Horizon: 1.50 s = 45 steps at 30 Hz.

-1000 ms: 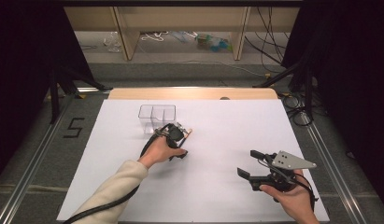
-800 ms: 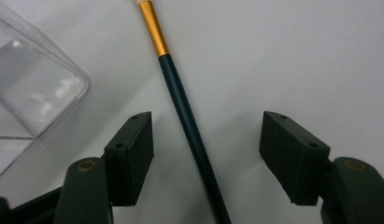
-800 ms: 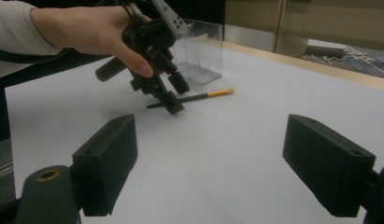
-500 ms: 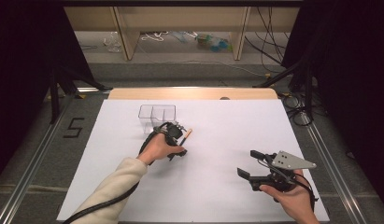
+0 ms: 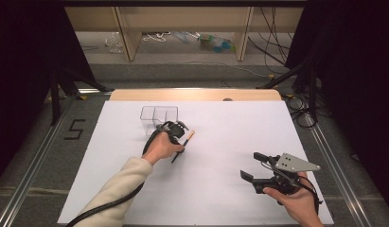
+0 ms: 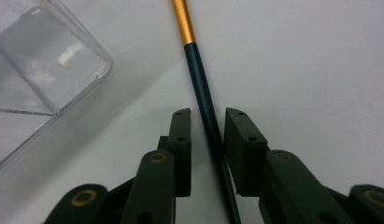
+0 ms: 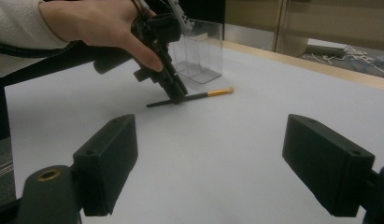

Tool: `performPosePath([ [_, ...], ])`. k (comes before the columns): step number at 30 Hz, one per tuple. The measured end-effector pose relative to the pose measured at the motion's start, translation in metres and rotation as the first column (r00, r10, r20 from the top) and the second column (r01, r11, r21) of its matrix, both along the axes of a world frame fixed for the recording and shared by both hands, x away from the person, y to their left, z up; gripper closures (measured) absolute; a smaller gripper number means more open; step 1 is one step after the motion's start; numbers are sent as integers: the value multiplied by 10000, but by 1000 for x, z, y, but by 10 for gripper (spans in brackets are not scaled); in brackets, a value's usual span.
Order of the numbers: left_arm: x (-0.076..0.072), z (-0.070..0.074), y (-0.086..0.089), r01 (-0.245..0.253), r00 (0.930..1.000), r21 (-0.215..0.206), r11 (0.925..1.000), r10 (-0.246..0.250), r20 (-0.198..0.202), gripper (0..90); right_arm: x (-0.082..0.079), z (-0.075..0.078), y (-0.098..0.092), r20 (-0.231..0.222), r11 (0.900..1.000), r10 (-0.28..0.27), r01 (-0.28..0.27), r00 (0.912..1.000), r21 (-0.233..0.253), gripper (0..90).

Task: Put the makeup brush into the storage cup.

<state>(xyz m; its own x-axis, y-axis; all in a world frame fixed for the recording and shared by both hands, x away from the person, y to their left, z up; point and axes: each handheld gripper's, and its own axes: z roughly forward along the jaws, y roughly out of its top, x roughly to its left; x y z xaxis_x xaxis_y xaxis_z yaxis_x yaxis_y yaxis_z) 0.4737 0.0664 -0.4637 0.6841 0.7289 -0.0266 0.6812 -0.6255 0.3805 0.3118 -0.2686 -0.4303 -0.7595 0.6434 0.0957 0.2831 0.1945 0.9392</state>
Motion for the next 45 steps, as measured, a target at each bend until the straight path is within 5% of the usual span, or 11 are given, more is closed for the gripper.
performPosePath([
  [10, 4, 3, -7, 224, 9991, 675, 9975, -199, -371, 837, 2, -1, -1, 345, 10000, -20, 23, 9994, -93, 196],
  [18, 3, 2, -7, -123, 9990, 361, 9993, 138, -420, 841, 0, 0, -1, -104, 9999, 55, -54, 9999, 102, 198],
  [32, -3, 0, 2, -43, 10000, -164, 9999, 44, 86, 842, 1, 0, -3, -44, 9999, -42, 42, 10000, -99, 201],
  [35, -4, 1, 4, -226, 9997, -589, 9980, 232, 83, 842, 2, -1, -1, 25, 9999, -11, 11, 10000, 116, 201],
  [40, -5, 6, 9, -260, 9984, -746, 9969, 297, 489, 842, 3, 0, -3, 207, 9999, -56, 59, 9998, -143, 201],
  [45, -9, 10, 15, -215, 9964, -1140, 9932, 306, 788, 842, 2, -1, -2, 34, 9999, -22, 21, 10000, 106, 201],
])
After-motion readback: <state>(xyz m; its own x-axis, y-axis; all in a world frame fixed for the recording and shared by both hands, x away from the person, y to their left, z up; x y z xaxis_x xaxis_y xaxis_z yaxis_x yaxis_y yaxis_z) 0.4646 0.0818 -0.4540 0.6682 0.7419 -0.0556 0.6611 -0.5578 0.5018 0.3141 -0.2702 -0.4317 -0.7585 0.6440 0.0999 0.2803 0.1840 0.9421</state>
